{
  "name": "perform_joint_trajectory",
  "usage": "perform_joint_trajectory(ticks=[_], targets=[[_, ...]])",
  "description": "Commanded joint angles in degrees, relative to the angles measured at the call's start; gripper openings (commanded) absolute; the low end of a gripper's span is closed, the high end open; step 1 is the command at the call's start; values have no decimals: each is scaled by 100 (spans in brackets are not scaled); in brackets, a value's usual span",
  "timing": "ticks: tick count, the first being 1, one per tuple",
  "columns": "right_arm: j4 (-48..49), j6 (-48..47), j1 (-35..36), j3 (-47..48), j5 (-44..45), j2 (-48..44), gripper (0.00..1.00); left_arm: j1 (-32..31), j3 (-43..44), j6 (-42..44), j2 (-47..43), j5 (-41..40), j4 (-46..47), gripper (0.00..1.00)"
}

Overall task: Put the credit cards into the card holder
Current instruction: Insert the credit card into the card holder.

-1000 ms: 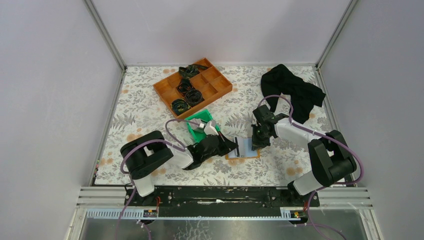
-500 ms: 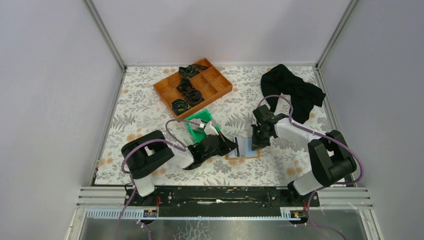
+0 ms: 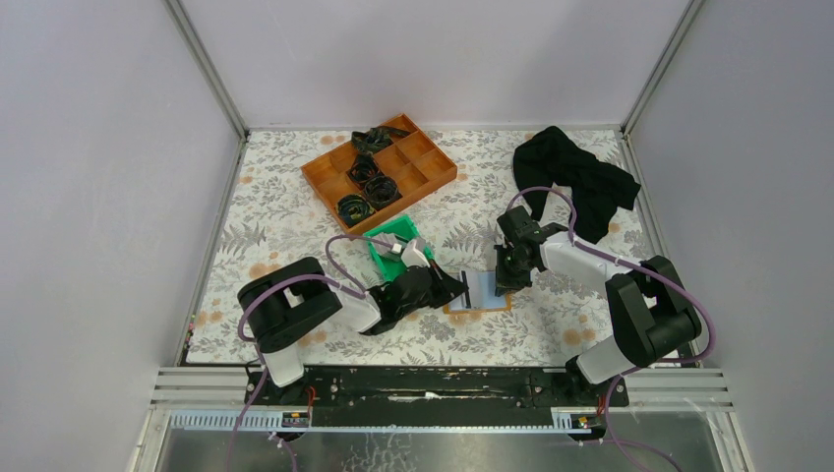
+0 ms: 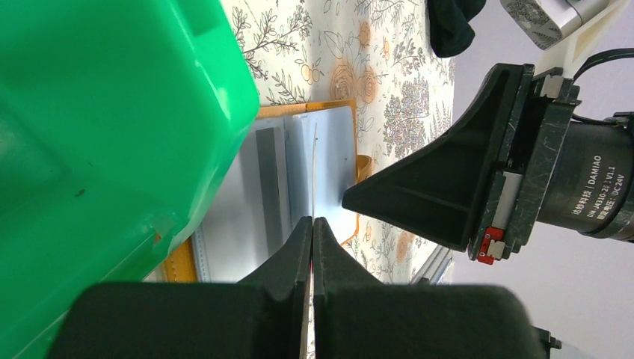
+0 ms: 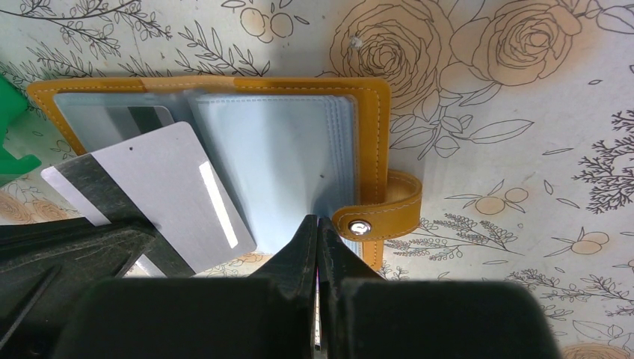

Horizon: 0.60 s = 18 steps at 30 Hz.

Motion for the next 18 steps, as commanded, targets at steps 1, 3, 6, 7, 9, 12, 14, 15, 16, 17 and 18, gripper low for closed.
perform_joint_trajectory(ticks=[1, 3, 6, 7, 9, 12, 14, 15, 16, 17, 18], targets=[[34, -20, -18, 42, 88, -38, 0, -51, -74, 138, -141, -155, -6, 0], [43, -20, -17, 41, 75, -30, 0, -47, -74, 149, -124, -141, -18, 0], [46, -16, -14, 49, 71, -14, 0, -48, -57, 158, -72, -91, -15, 0], [45, -12, -14, 50, 68, -12, 0, -54, -59, 163, -66, -99, -20, 0], [46, -13, -13, 57, 73, -4, 0, -53, -56, 187, -63, -111, -44, 0], [47, -19, -19, 68, 70, 9, 0, -57, -51, 260, -83, -133, -110, 0], [51, -22, -13, 76, 83, 14, 0, -56, -61, 279, -95, -153, -130, 0], [47, -25, -13, 77, 83, 26, 0, -59, -61, 281, -100, -158, -134, 0], [45, -21, -19, 79, 76, 36, 0, -55, -53, 293, -95, -152, -136, 0], [49, -24, -15, 77, 75, 44, 0, -55, -46, 298, -77, -148, -139, 0], [53, -16, -17, 77, 72, 53, 0, -58, -43, 303, -57, -133, -135, 0]])
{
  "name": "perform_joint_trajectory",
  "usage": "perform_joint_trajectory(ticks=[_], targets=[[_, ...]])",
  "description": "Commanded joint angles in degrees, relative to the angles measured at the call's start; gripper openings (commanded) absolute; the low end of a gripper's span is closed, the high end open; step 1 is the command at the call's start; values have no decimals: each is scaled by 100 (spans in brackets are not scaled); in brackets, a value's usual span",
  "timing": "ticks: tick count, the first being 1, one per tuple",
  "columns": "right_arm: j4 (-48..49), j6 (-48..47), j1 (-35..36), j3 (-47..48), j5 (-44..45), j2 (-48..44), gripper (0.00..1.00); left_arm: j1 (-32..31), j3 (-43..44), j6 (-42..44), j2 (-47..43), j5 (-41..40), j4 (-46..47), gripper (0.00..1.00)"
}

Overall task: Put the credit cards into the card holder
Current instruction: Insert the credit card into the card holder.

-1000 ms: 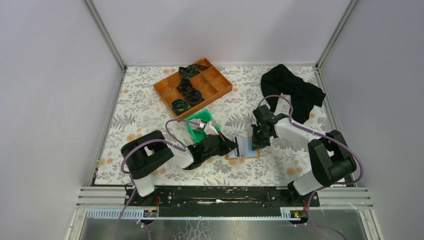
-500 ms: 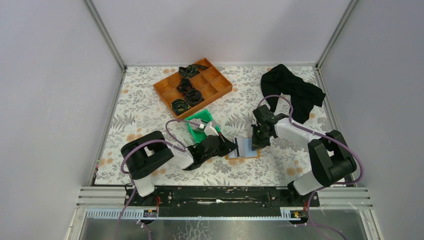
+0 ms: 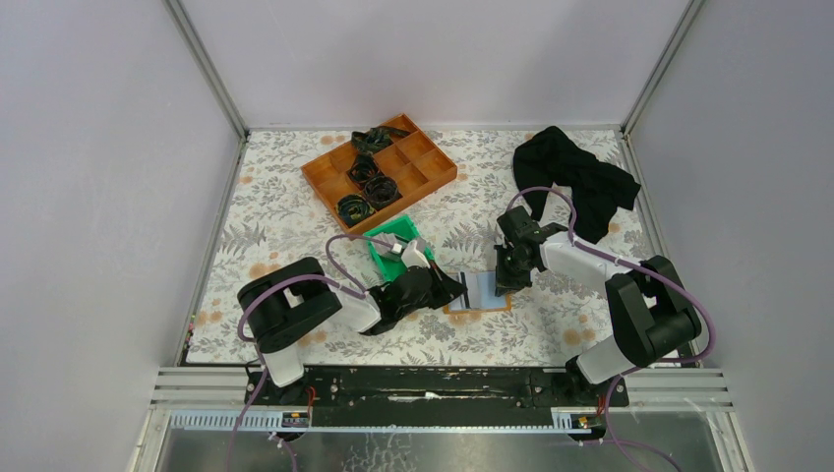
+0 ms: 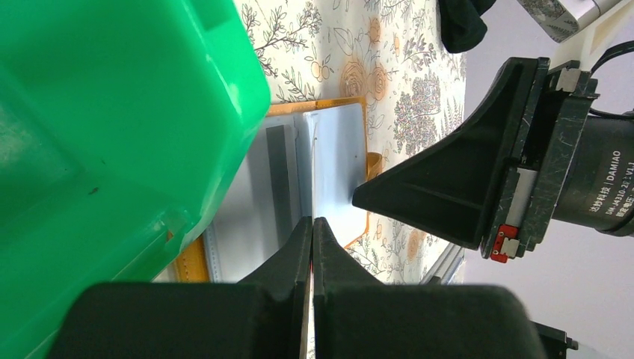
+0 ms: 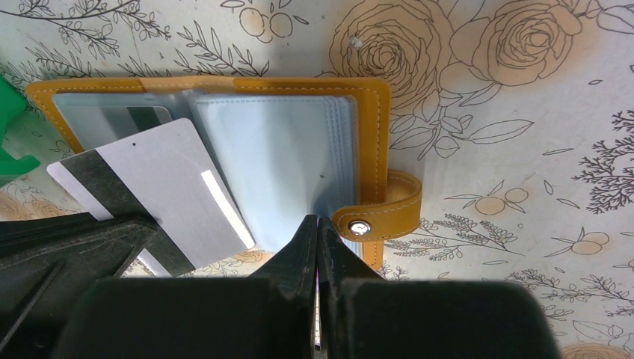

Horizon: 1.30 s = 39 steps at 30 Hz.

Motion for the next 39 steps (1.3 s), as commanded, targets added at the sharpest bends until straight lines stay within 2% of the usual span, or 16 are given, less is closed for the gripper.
perform_joint_trajectory(ticks=[1, 24, 39], targets=[[58, -17, -12, 77, 74, 49, 0, -49, -36, 175, -36, -116, -28, 0], [55, -15, -12, 68, 83, 131, 0, -62, 122, 12, 375, -15, 278, 0], [63, -37, -14, 19, 105, 185, 0, -58, 185, -64, 382, -378, 322, 0]])
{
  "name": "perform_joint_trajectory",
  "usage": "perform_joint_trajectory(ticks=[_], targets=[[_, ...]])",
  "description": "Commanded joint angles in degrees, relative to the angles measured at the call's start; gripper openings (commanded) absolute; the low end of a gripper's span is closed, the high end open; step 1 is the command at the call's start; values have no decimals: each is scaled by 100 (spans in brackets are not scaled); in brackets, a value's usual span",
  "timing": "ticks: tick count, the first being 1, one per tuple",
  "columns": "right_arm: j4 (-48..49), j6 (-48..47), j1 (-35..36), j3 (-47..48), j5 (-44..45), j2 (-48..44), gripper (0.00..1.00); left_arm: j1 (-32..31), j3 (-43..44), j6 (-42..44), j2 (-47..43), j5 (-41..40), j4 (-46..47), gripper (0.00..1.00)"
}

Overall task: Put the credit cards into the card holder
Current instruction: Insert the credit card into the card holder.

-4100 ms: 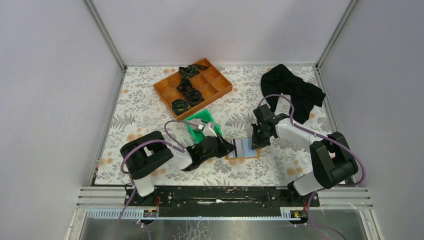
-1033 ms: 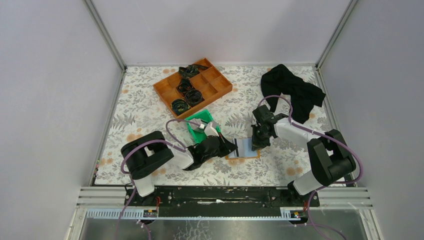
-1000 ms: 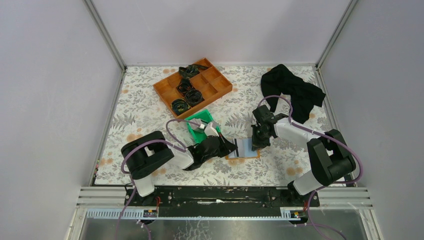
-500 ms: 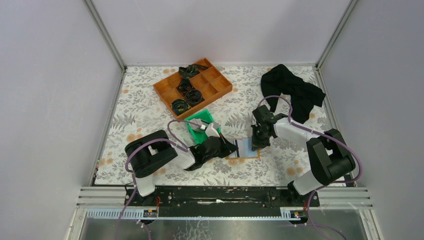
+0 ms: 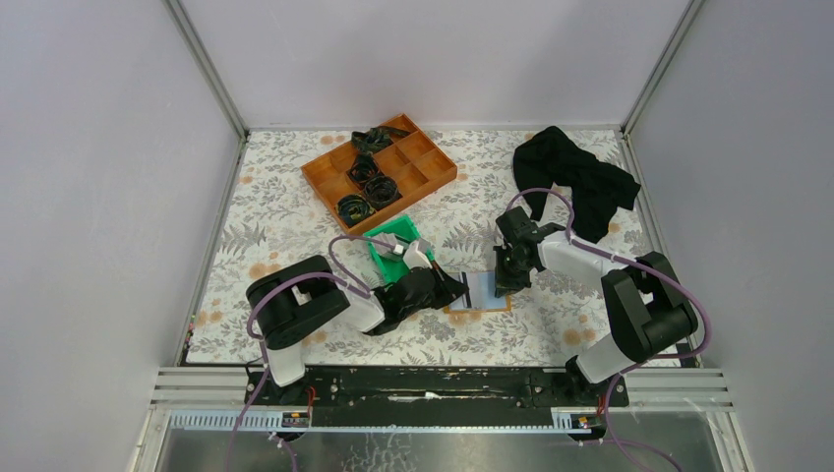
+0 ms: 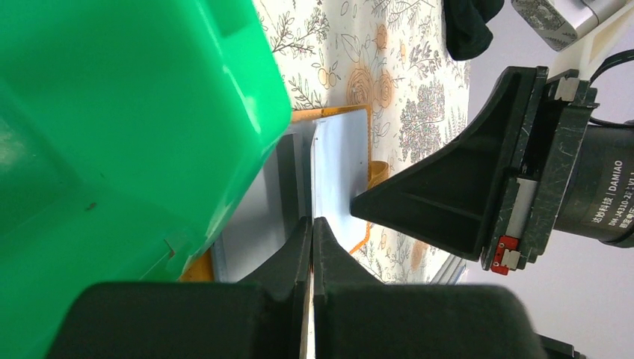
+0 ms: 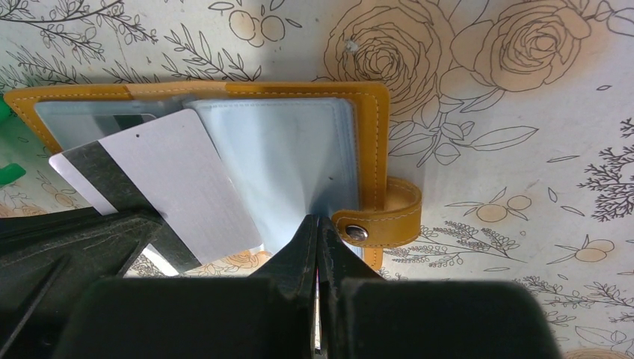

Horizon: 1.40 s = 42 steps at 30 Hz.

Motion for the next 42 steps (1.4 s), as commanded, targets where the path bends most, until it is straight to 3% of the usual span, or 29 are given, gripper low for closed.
perform_joint_trajectory(ticks=[1, 15, 42], targets=[[16, -37, -13, 16, 105, 39, 0, -27, 98, -28, 145, -258, 183, 0], [-12, -59, -13, 6, 118, 48, 0, -27, -102, -197, 281, -359, 480, 0], [-44, -15, -20, 143, 154, 175, 0, -154, -281, -202, 603, 340, 795, 0]])
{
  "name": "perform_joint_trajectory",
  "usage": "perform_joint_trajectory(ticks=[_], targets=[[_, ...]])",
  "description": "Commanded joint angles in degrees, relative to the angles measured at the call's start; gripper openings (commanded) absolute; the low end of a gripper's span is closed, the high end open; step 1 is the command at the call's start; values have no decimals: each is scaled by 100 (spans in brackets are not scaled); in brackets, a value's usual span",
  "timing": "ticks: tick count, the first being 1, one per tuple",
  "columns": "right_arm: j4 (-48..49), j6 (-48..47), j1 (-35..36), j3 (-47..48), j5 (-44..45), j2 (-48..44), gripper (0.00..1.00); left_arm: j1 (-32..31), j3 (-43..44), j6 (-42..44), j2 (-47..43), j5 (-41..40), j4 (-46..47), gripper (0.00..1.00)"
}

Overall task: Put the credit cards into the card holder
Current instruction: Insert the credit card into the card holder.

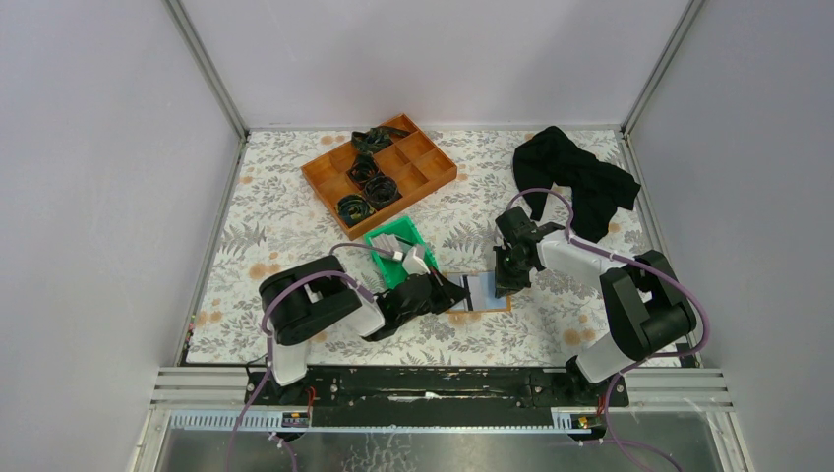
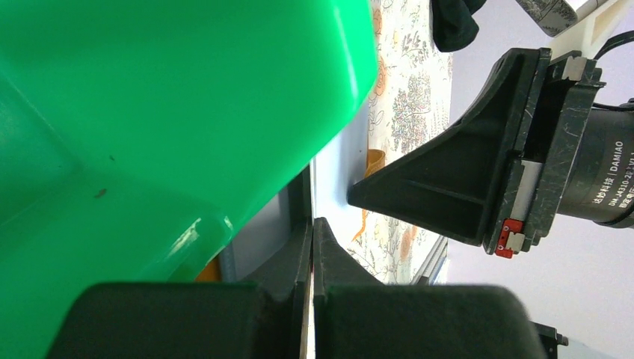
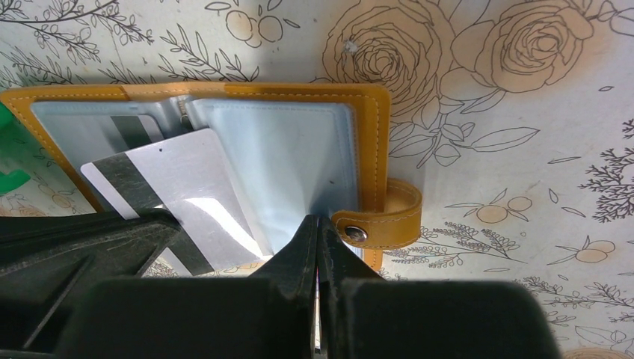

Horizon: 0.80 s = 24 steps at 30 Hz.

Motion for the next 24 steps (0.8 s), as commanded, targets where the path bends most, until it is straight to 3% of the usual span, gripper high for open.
perform_joint_trajectory(ticks=[1, 12, 24], targets=[[-25, -7, -20, 125, 149, 128, 0, -76, 26, 131, 239, 214, -133, 0], [-66, -23, -19, 186, 175, 174, 0, -82, 392, 147, 427, 252, -510, 0], [-64, -40, -19, 106, 169, 154, 0, -103, 233, -68, -32, -714, -1551, 0]])
